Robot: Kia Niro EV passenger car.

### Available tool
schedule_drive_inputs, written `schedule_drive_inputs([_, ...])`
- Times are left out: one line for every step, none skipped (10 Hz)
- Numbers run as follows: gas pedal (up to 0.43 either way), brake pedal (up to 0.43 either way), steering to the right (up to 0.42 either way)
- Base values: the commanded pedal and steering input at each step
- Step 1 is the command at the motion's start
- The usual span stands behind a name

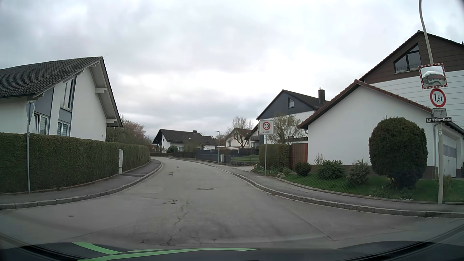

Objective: Follow the waypoints while adhering to traffic rules and regulations

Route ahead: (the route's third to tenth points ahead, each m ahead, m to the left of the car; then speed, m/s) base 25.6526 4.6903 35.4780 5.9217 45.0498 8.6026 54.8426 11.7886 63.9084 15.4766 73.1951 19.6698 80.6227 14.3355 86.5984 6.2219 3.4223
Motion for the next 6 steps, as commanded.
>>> schedule_drive_inputs([0.248, 0.000, -0.064])
schedule_drive_inputs([0.248, 0.000, -0.057])
schedule_drive_inputs([0.240, 0.000, -0.054])
schedule_drive_inputs([0.240, 0.000, -0.051])
schedule_drive_inputs([0.228, 0.000, -0.045])
schedule_drive_inputs([0.130, 0.000, -0.038])
